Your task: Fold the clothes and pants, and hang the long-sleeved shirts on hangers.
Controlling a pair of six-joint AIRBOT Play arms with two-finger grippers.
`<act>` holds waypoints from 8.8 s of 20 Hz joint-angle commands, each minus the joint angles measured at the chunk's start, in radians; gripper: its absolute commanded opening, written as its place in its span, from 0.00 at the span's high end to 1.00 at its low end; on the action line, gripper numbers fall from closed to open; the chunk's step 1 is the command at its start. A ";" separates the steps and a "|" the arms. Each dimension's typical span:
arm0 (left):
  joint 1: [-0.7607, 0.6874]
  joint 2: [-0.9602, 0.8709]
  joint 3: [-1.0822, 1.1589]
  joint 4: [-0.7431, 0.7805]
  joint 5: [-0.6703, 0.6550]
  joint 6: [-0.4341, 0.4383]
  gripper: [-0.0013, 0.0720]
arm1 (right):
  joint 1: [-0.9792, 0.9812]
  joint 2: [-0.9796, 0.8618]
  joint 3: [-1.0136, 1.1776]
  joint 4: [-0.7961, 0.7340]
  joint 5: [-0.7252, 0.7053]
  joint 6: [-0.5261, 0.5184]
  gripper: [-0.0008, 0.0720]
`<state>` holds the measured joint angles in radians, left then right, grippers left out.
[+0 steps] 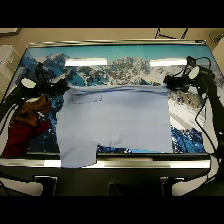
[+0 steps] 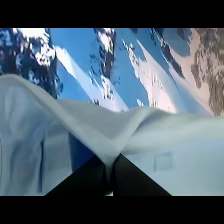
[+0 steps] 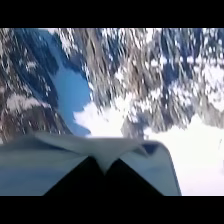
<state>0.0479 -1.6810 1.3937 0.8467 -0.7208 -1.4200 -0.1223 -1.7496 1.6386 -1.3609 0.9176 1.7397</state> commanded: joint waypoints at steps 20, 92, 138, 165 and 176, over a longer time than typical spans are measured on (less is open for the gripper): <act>0.056 0.016 0.035 0.185 -0.538 0.105 0.95 | -0.110 -0.056 0.092 -0.032 0.515 -0.108 0.93; 0.107 0.343 -0.270 0.054 -0.444 0.222 0.95 | -0.201 0.196 -0.214 0.146 0.420 -0.204 0.93; -0.605 -0.363 0.255 -0.281 -0.072 -0.246 0.95 | 0.083 0.412 0.050 0.590 0.618 -0.169 0.93; 0.141 0.486 0.255 0.107 -0.291 -0.113 0.96 | 0.645 -0.306 0.050 1.265 -0.089 -0.299 0.02; 0.122 0.517 0.255 0.107 -0.293 -0.075 0.95 | 0.032 -0.059 0.047 0.527 0.524 -0.135 0.03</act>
<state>0.1719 -1.1687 1.6485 0.9527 -1.0126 -1.5017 0.0582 -1.8469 1.6886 -0.5556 1.1770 1.5383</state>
